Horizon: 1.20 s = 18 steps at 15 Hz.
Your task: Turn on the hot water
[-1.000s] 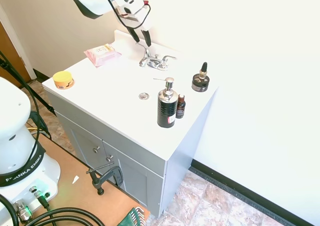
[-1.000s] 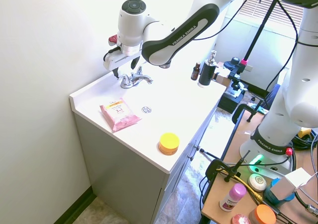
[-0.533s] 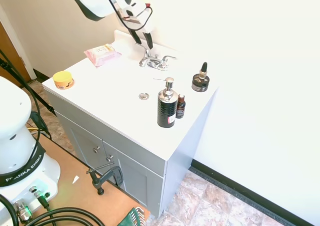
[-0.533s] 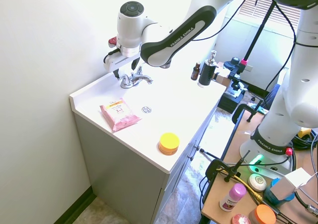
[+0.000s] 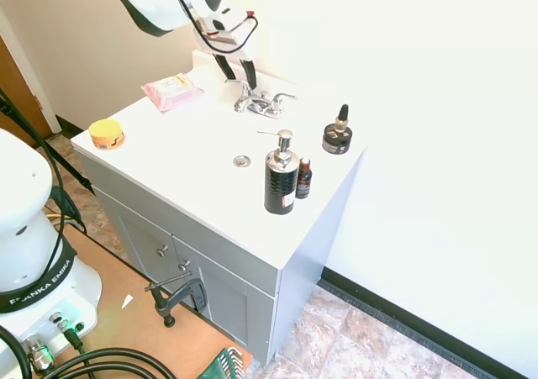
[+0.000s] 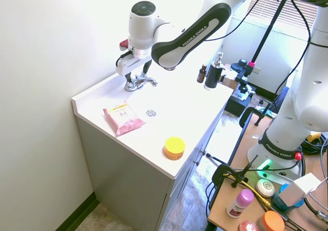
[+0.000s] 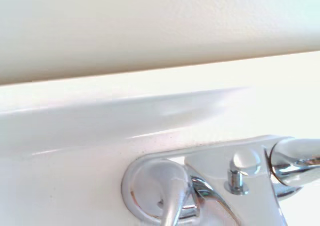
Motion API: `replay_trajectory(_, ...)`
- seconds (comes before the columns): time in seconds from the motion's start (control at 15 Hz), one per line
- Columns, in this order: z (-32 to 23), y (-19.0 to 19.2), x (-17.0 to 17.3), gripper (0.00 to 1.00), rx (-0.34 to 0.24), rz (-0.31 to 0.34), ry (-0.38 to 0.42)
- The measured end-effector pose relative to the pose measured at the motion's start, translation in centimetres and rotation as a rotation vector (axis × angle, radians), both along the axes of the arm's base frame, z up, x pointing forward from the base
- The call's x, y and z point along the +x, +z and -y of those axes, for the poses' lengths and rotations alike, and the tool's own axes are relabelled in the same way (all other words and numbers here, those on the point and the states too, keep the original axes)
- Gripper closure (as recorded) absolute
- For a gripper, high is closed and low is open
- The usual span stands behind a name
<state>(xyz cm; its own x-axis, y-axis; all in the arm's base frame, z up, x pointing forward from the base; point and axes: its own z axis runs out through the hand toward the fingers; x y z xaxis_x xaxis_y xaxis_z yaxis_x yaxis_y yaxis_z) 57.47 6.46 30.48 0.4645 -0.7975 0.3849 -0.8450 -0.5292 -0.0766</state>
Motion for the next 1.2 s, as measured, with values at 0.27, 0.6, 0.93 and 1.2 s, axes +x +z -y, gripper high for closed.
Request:
replay_trajectory(0.27, 0.9, 0.1, -0.7, 0.0, 0.001, -0.008, -0.01)
replay_trajectory(0.6, 2.2, 0.1, -1.2, 0.0, 0.017, -0.016, -0.014)
replay_trajectory(0.93, 2.9, 3.6, -3.6, 0.0, 0.144, -0.069, 0.046)
replay_trajectory(1.2, 5.3, 5.2, -7.1, 0.0, 0.196, -0.118, 0.043)
